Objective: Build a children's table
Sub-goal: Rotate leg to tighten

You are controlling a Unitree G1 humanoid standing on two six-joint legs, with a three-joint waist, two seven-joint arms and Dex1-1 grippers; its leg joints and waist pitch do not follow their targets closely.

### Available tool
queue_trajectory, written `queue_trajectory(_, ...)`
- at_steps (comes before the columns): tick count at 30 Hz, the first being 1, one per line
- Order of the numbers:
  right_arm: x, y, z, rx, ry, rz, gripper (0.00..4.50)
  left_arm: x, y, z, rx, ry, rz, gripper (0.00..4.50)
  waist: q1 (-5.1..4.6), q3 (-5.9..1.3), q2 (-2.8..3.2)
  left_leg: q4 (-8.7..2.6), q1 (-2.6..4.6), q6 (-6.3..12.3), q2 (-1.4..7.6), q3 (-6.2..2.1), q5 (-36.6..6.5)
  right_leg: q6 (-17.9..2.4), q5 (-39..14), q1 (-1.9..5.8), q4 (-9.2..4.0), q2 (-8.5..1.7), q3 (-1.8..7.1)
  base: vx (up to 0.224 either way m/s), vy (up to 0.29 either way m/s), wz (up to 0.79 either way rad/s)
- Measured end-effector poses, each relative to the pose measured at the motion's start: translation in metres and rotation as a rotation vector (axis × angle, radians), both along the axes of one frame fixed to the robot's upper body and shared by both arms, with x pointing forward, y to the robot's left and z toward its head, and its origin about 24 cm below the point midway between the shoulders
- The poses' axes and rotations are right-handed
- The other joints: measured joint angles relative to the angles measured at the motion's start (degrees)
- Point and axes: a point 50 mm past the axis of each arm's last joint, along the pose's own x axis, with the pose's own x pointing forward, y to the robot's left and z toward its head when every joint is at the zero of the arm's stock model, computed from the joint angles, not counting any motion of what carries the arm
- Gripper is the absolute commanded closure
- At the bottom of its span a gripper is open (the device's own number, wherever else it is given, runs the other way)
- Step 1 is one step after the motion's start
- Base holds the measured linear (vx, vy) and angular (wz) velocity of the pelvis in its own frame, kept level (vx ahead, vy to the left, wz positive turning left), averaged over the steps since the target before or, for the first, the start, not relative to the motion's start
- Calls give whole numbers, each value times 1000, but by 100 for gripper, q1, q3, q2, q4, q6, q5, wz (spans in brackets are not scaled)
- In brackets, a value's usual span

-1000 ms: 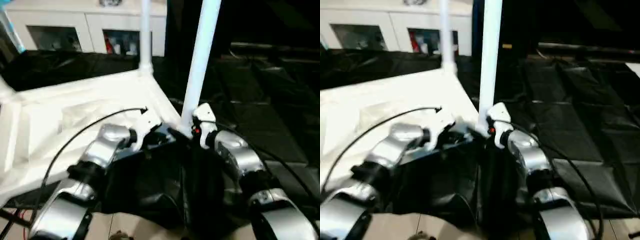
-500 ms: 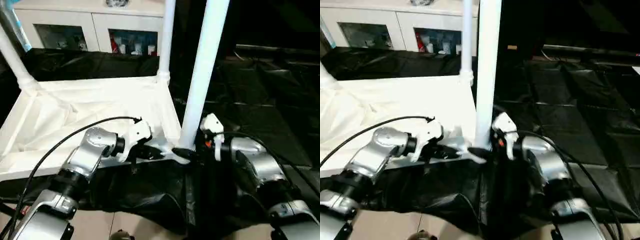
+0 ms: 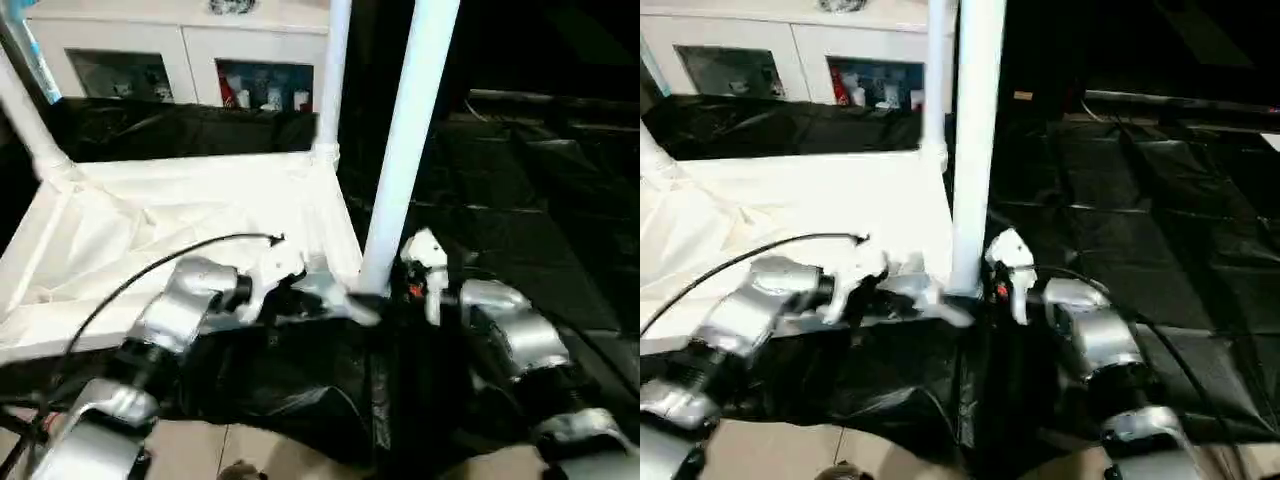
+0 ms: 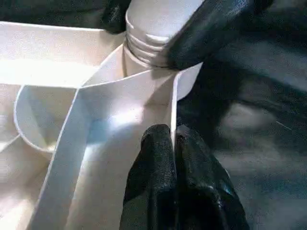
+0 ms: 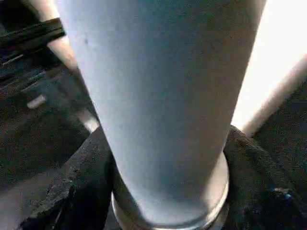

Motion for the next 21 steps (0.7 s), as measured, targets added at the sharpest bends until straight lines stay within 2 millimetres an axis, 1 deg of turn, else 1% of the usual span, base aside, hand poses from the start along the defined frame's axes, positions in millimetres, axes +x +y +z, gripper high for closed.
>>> queue_trajectory(2,7,3,-1,-9,-4,-96,177,5,-8,-1,1,-12,51,450,-48,-3,-2,-1,4,0,-2,0,0,1,0,5,-1,-2,0,0,0,0)
queue_trajectory(4,12,8,-2,-1,-2,-183,178,10,-12,-1,1,-18,97,450,-67,-3,-1,-5,5,0,-1,-1,0,1,1,4,0,-2,-2,0,0,0)
queue_trajectory(11,28,26,0,-10,-10,-477,178,25,-35,0,-1,-42,240,450,-69,-4,0,-18,-2,-1,-3,0,-2,2,0,-3,-7,-2,-1,0,0,0)
queue_trajectory(13,30,29,0,-17,-23,-497,178,25,-37,0,-1,-47,253,450,-67,-5,1,-26,-1,-1,-4,1,-2,5,-2,-4,-9,-2,-1,0,0,0)
queue_trajectory(14,30,29,0,-21,-31,-500,143,26,-37,0,-1,-48,256,450,-67,-5,2,-29,0,-1,-4,1,-2,6,-3,-4,-9,-2,-2,0,0,0)
queue_trajectory(15,30,30,-1,-20,-33,-500,143,26,-37,0,-1,-48,256,450,-67,-5,2,-29,0,-1,-4,1,-2,6,-3,-4,-9,-2,-2,0,0,0)
queue_trajectory(16,30,30,0,-15,-36,-501,109,26,-37,0,-1,-48,255,450,-67,-5,2,-29,0,-1,-4,1,-2,6,-3,-4,-9,-2,-1,0,0,0)
queue_trajectory(18,29,31,0,-7,-37,-489,100,26,-37,0,0,-50,252,450,-67,-5,2,-27,-1,0,-4,2,-2,6,-3,-4,-8,-2,-1,0,0,0)
queue_trajectory(21,28,31,0,6,-32,-457,64,25,-34,0,0,-47,237,450,-74,-3,-2,-28,-1,0,-3,2,-2,6,-3,-4,-7,-2,-1,0,0,0)
